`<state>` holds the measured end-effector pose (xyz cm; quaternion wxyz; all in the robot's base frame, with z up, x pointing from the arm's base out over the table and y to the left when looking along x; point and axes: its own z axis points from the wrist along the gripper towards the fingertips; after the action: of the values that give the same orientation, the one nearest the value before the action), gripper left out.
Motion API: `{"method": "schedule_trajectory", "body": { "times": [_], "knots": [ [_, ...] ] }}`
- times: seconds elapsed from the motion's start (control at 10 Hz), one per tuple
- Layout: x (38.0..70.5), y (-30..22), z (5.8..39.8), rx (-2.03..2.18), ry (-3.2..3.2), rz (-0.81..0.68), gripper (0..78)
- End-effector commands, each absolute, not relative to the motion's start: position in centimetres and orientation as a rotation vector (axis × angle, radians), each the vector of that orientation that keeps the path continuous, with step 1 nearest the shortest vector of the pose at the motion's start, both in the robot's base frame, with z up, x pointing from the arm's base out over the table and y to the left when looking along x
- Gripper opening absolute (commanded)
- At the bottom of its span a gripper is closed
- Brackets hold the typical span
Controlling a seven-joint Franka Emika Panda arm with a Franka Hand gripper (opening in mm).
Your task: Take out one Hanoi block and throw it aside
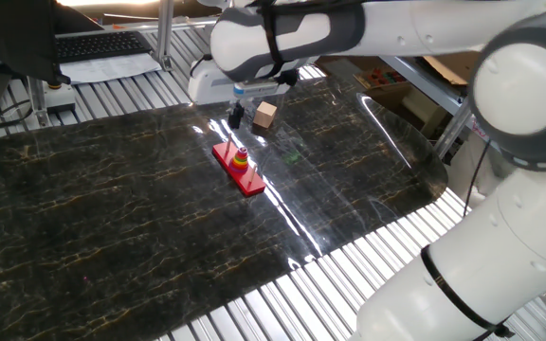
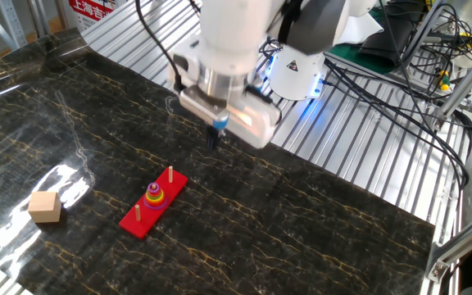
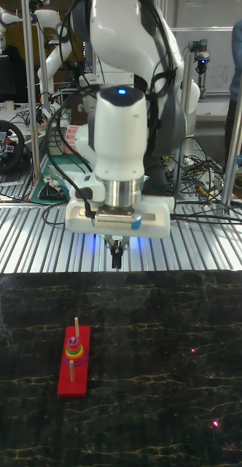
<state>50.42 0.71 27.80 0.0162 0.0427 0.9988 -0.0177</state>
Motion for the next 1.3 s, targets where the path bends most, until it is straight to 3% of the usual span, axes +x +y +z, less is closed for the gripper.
{"method": "schedule_trajectory", "body": {
  "times": [0.1, 0.4, 0.8, 1.3],
  "knots": [
    [52.0, -0.2, 25.1, 0.062, 3.134, -0.051, 0.0],
    [52.8, -2.7, 23.5, 0.002, 3.172, -0.042, 0.0],
    [53.3, -2.3, 21.2, 0.046, 3.217, -0.047, 0.0],
    [53.3, -3.0, 20.6, 0.007, 3.214, -0.001, 0.0]
  ]
}}
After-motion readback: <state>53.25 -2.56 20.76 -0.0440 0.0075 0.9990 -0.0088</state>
